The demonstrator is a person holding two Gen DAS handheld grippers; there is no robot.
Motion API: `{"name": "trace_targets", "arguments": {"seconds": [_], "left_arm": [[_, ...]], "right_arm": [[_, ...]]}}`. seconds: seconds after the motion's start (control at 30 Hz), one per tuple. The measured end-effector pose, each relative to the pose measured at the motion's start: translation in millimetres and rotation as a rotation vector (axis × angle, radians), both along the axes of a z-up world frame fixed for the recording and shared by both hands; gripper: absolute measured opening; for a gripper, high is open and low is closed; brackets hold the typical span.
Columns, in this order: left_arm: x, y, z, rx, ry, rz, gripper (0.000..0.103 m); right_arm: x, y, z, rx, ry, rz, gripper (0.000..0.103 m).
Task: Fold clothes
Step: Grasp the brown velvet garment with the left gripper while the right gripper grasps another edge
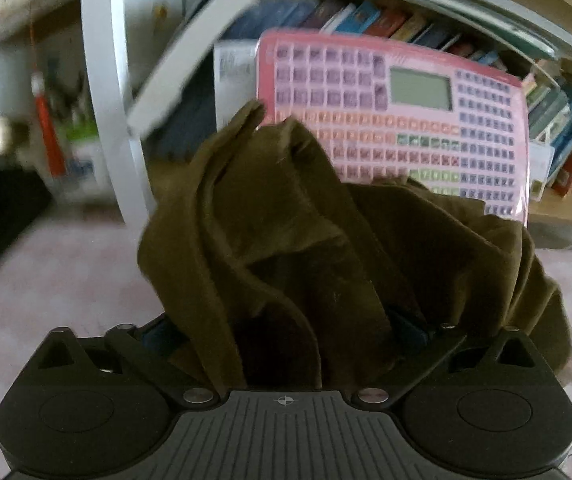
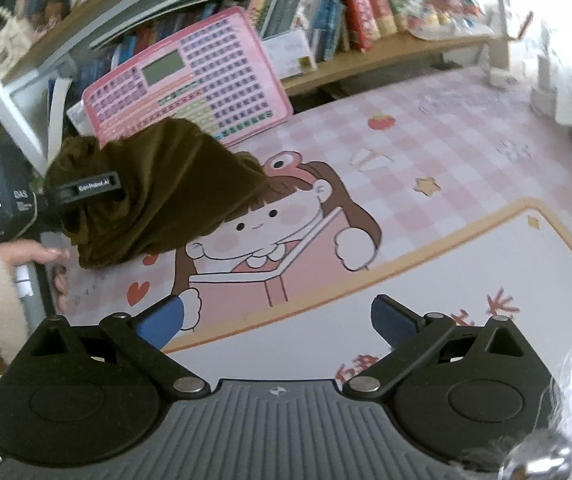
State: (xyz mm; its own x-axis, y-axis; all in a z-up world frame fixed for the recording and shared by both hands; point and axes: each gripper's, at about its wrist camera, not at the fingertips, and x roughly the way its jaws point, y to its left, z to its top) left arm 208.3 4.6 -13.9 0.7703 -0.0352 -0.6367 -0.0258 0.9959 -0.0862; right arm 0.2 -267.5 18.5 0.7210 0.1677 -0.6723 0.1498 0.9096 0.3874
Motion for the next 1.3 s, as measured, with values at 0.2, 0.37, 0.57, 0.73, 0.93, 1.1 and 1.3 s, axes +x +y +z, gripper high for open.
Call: {"name": "trace_targets", "arguments": {"seconds": [0.2,0.37,0.57,0.73,0.93,1.1,1.3], "left_arm": [[-50,-7,7,-0.092,0.029,-0.076,0.011],[-146,-7,19,-0.210,0.032,-0.179,0.010],[-247,-39,13,-0.356,0.136,-0.371,0.011],[-285,-66,6,-0.333,0.187,-0.424,0.011],[-318,-64,9,-0.325,0.195,-0.318,0.020],[-344,-26,32,-0.399,0.128,-0.174,0.064],[-306,-28,53,-0.400,0.053,-0.166,0.090]], "right_arm": [[2,-25,-1,0.131,0.003,-0.017,0.101],[13,-33,-4,0.196,0.011,0.049,0.101],[33,-42,-18,0.383,0.063,0.141,0.101],[51,-47,-17,0.492,0.052,0.221,0.099],[91,-50,-21,0.394,0.115,0.202,0.043],[94,-69,-31,0.269,0.188,0.214,0.007],[72,-112,-51,0.227,0.210,0.186,0.007]]}}
